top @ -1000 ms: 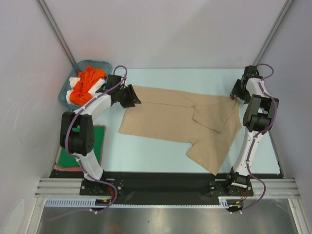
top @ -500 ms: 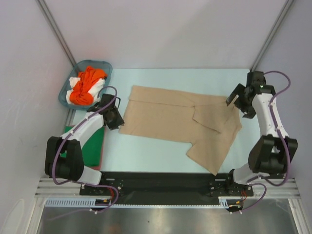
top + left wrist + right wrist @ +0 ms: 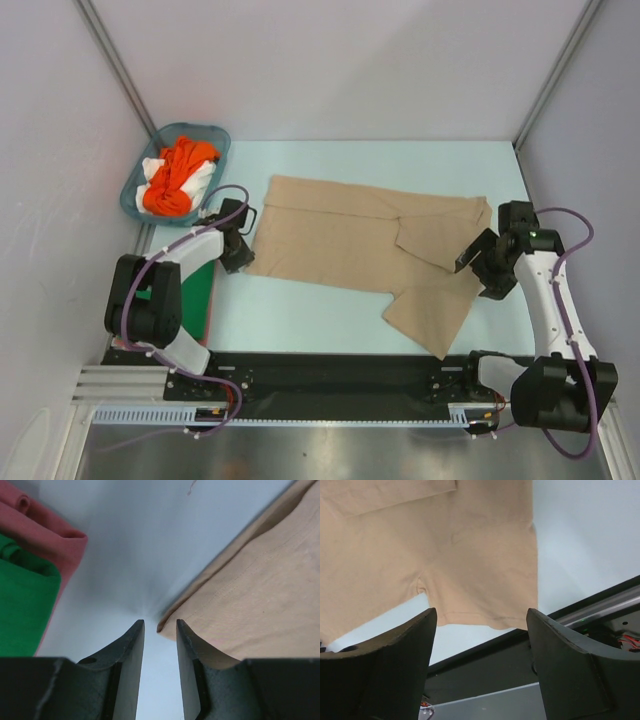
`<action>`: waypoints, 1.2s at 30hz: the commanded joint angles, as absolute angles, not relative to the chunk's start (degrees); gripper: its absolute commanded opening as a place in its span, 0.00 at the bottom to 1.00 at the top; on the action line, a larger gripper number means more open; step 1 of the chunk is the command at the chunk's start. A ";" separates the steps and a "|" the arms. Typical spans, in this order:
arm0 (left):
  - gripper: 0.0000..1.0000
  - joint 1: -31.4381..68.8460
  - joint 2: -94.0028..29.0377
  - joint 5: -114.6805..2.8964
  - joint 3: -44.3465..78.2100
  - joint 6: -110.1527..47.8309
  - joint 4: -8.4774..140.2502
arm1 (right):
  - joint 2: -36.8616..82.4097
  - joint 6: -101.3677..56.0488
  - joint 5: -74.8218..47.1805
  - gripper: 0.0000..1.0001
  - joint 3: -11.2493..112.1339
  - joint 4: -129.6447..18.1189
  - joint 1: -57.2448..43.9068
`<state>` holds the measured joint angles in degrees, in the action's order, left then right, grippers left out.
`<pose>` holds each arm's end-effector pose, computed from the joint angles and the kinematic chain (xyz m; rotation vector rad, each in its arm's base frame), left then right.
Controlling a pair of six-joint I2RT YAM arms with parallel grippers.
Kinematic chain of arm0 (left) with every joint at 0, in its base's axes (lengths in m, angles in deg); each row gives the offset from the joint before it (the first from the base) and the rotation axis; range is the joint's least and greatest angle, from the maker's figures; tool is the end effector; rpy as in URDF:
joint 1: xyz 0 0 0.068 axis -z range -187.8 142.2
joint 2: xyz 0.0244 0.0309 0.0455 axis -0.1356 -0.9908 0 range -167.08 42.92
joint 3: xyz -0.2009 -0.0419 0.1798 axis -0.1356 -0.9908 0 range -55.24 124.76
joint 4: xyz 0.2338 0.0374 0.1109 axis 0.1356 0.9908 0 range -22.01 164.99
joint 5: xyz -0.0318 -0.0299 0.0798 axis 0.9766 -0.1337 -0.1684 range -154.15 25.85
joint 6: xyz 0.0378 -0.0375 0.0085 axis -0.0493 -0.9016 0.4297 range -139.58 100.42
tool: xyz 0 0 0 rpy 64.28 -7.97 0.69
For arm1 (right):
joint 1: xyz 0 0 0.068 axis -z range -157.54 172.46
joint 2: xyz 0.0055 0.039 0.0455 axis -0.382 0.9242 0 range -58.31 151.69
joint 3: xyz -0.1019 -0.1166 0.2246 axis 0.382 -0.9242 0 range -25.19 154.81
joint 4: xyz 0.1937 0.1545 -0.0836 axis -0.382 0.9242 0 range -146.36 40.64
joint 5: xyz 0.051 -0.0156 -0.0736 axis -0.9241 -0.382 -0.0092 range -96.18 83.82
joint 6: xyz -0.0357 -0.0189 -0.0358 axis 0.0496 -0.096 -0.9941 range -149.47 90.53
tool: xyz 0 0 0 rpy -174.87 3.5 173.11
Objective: Fold and stack the t-shirts
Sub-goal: Fold the tshirt
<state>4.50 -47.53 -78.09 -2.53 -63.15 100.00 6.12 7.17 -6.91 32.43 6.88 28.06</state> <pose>0.2853 -0.0534 0.1731 -0.7895 2.6003 0.0663 0.1929 -0.0185 0.2791 1.0082 2.6181 0.1492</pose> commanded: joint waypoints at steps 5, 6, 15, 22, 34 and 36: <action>0.38 5.13 -48.04 -76.29 -3.47 -64.23 99.10 | 8.31 9.20 -6.36 0.82 28.43 8.07 30.80; 0.39 5.12 -48.04 -76.11 -3.82 -64.23 98.32 | 8.40 9.98 -6.53 0.82 26.07 7.72 31.16; 0.19 5.04 -52.79 -73.73 -2.06 -62.03 96.21 | 3.48 13.77 -4.60 0.64 14.89 4.90 35.81; 0.00 5.04 -52.53 -71.02 0.13 -60.54 95.41 | 6.46 13.59 -6.80 0.41 11.81 -1.86 33.10; 0.00 5.04 -51.56 -68.37 -0.66 -62.47 94.01 | 9.80 18.78 -2.40 0.25 7.68 -4.59 27.64; 0.00 5.04 -51.65 -67.93 -0.31 -62.47 94.09 | 9.55 19.04 -1.35 0.25 7.07 -5.20 27.56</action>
<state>4.74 -51.71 -69.28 -1.41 -61.60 95.45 9.46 17.51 -4.07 7.69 -3.56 27.85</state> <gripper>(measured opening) 0.011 0.255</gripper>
